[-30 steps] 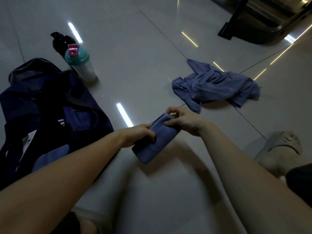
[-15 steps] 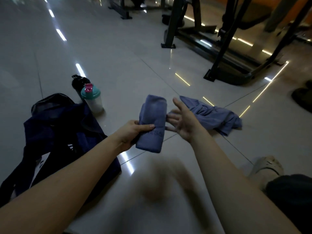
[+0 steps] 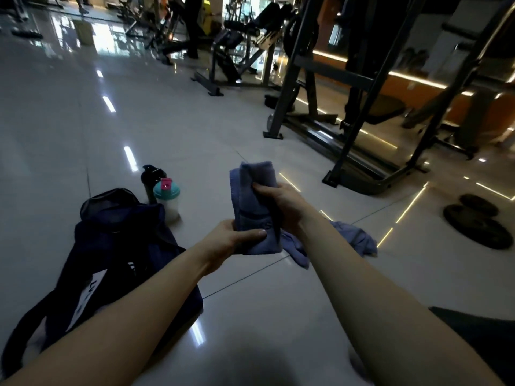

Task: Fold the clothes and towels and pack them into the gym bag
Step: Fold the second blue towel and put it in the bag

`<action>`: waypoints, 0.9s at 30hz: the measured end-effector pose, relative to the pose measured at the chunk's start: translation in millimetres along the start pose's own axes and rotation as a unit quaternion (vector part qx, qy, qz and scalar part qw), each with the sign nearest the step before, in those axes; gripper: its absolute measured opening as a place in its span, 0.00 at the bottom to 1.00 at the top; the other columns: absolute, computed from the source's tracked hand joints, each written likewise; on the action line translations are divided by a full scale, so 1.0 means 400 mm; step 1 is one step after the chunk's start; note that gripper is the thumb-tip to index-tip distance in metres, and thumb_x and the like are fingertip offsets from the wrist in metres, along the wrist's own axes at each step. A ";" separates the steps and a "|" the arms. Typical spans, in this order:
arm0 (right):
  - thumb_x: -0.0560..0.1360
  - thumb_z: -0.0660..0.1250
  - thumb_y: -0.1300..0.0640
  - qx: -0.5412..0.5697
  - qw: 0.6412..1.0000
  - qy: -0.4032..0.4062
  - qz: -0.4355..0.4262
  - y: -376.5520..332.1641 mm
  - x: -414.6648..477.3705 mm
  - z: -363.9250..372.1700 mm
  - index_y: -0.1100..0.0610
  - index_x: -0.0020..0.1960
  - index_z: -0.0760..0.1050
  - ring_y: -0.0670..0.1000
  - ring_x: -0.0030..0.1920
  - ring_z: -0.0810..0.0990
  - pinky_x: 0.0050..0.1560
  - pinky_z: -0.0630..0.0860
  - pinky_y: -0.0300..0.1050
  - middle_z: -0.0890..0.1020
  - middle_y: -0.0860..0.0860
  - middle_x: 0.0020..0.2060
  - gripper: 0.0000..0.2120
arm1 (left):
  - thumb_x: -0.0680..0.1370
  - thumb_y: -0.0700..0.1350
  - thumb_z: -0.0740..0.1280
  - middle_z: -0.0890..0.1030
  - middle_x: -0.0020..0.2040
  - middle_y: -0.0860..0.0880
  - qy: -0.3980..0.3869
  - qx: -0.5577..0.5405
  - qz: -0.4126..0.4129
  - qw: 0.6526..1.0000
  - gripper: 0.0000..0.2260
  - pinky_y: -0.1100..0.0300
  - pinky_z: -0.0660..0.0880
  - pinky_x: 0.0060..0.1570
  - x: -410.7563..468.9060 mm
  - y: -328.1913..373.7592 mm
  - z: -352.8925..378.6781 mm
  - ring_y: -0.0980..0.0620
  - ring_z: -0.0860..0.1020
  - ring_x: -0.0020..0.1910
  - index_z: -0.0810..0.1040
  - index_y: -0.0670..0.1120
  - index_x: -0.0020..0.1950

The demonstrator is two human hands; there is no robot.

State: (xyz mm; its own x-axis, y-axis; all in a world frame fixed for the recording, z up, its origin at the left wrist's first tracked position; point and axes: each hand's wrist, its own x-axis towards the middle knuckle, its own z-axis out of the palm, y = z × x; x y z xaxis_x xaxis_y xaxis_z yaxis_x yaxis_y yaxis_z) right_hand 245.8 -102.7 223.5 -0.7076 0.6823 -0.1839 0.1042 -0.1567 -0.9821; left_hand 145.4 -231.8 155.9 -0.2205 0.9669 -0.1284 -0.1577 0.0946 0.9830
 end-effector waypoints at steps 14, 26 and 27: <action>0.76 0.73 0.57 -0.017 0.971 -0.231 0.058 0.063 0.190 0.269 0.67 0.59 0.78 0.57 0.50 0.84 0.49 0.81 0.48 0.84 0.60 0.50 0.17 | 0.77 0.42 0.73 0.85 0.53 0.38 0.176 -0.029 -0.052 0.983 0.13 0.42 0.76 0.62 -0.118 -0.079 -0.175 0.36 0.83 0.54 0.81 0.41 0.61; 0.75 0.72 0.66 -0.115 0.961 -0.246 0.059 0.252 0.377 0.385 0.62 0.50 0.81 0.55 0.46 0.83 0.46 0.81 0.46 0.85 0.57 0.44 0.05 | 0.74 0.56 0.76 0.86 0.41 0.49 0.316 0.194 -0.174 0.912 0.12 0.57 0.78 0.42 -0.192 -0.159 -0.541 0.49 0.82 0.40 0.84 0.48 0.49; 0.74 0.73 0.65 -0.140 0.956 -0.249 0.061 0.276 0.383 0.388 0.62 0.50 0.81 0.56 0.46 0.83 0.48 0.81 0.49 0.85 0.57 0.44 0.05 | 0.72 0.59 0.76 0.84 0.40 0.52 0.384 0.285 -0.193 0.857 0.13 0.56 0.78 0.43 -0.211 -0.183 -0.583 0.50 0.82 0.41 0.83 0.50 0.46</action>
State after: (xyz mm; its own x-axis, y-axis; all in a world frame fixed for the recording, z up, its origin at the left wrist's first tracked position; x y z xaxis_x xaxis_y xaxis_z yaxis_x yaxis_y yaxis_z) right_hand 40.4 -126.1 93.1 -0.9161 0.2351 -0.3248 0.3413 0.0320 -0.9394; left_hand -48.9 -375.5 64.2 -0.8606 0.4173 -0.2918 0.0866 0.6847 0.7237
